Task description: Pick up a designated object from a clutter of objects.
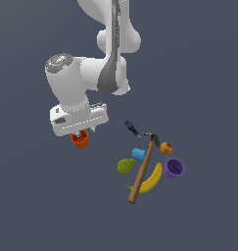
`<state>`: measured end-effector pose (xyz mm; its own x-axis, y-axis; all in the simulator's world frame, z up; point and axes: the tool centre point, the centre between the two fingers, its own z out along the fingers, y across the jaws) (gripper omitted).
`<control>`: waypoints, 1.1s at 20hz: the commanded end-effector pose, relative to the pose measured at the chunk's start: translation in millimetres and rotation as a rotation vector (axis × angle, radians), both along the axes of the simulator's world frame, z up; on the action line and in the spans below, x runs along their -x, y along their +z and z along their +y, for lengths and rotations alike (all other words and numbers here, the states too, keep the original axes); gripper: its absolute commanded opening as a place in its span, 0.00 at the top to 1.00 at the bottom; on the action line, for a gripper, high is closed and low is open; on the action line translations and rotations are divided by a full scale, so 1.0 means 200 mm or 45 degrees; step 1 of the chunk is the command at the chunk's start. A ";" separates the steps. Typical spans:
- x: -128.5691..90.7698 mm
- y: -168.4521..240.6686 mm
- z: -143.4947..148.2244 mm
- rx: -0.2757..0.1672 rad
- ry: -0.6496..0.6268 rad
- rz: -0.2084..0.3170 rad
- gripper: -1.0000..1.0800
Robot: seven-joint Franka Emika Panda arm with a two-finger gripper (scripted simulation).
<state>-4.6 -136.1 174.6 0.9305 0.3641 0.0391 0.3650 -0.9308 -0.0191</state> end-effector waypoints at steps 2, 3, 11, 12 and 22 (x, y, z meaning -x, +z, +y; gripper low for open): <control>0.02 -0.07 -0.09 0.009 0.061 -0.018 0.38; 0.03 -0.09 -0.12 0.012 0.078 -0.023 0.38; 0.10 -0.24 -0.32 0.043 0.208 -0.054 0.38; 0.11 -0.26 -0.34 0.047 0.221 -0.057 0.38; 0.17 -0.36 -0.47 0.076 0.307 -0.071 0.38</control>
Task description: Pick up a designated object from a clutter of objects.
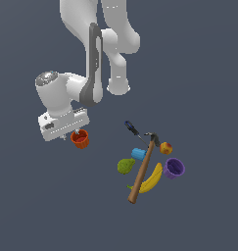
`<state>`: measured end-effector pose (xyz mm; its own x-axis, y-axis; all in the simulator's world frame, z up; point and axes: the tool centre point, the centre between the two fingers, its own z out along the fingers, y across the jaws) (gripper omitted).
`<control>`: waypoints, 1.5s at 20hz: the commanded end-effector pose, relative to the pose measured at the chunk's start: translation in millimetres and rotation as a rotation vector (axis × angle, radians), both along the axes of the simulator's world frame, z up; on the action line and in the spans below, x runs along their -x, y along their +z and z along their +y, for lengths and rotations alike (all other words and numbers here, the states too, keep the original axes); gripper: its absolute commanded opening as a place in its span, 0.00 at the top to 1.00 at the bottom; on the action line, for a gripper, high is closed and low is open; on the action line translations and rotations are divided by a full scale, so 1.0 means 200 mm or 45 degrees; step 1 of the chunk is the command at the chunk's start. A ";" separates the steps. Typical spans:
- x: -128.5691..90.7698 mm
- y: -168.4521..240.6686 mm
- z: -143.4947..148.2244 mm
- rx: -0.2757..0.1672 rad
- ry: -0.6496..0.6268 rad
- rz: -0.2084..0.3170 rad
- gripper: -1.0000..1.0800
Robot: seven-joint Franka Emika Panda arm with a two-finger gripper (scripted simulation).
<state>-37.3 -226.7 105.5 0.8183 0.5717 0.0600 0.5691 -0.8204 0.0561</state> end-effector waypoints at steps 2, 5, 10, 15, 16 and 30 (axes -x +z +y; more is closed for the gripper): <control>0.01 -0.02 -0.02 0.006 0.017 -0.003 0.38; 0.02 -0.02 -0.03 0.007 0.021 -0.004 0.38; 0.01 -0.04 -0.03 0.007 0.018 -0.003 0.38; 0.01 -0.13 -0.03 0.007 0.019 -0.003 0.38; 0.01 -0.14 -0.03 0.007 0.020 -0.004 0.38; 0.01 -0.16 -0.03 0.007 0.020 -0.004 1.00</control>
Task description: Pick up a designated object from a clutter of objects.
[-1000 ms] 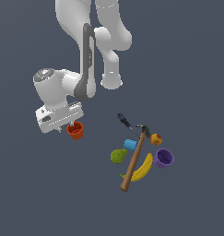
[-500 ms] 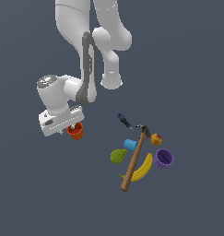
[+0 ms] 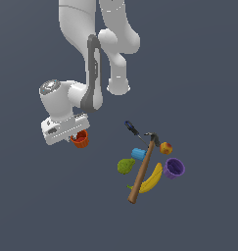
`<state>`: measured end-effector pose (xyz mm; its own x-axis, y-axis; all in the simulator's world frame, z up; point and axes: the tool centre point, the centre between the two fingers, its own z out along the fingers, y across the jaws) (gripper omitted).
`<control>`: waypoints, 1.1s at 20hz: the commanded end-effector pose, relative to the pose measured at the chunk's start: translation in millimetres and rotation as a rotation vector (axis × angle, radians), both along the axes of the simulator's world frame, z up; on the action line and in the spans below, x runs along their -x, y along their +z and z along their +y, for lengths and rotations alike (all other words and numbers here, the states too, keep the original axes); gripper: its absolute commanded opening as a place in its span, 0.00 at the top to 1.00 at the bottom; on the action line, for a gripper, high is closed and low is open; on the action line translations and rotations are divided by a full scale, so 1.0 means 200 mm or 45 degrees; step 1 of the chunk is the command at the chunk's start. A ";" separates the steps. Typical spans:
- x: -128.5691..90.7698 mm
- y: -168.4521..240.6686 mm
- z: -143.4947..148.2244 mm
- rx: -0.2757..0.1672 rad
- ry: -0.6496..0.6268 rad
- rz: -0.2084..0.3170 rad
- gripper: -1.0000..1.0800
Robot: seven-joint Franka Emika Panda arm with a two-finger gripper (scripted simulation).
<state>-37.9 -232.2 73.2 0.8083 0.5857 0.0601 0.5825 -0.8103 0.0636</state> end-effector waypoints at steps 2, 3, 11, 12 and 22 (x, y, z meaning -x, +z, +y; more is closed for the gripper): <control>0.00 0.00 0.00 0.000 0.000 0.000 1.00; 0.00 0.01 0.00 0.000 0.000 0.000 1.00; -0.04 0.14 0.03 0.001 -0.001 0.000 1.00; -0.05 0.17 0.03 0.001 -0.001 0.000 1.00; -0.16 0.60 0.11 0.004 -0.003 0.002 1.00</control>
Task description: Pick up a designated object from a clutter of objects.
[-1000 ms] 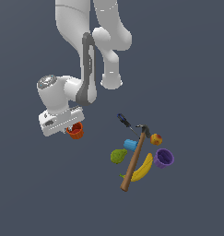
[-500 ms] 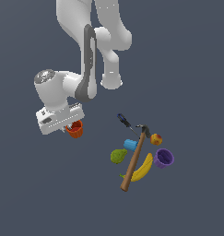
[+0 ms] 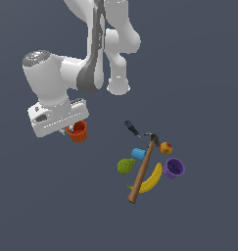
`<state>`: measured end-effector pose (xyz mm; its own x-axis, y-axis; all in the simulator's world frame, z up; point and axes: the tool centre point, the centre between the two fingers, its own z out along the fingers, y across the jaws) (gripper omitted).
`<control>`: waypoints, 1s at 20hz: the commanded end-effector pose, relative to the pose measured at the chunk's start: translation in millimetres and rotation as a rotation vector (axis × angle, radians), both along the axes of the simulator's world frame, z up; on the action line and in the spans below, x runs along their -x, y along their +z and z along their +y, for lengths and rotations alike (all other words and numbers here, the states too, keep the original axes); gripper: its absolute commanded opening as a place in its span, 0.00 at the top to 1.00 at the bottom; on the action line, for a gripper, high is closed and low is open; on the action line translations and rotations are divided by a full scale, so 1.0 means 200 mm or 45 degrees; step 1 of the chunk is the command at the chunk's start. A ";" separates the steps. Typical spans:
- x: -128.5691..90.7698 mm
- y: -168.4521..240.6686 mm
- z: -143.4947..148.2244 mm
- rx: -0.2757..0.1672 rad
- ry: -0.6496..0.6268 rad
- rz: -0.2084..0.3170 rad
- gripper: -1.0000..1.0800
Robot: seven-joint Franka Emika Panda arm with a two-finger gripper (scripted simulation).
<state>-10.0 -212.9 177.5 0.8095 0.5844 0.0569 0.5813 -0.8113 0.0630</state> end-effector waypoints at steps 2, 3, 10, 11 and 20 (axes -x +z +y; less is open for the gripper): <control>-0.05 0.19 0.03 0.002 -0.001 -0.002 1.00; -0.06 0.24 0.04 0.003 -0.001 -0.001 1.00; -0.16 0.59 0.11 0.003 -0.001 -0.001 1.00; -0.18 0.64 0.11 0.003 -0.001 -0.001 1.00; -0.31 1.06 0.19 0.001 0.000 -0.001 1.00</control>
<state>47.9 -177.1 375.6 0.8093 0.5846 0.0568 0.5814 -0.8111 0.0639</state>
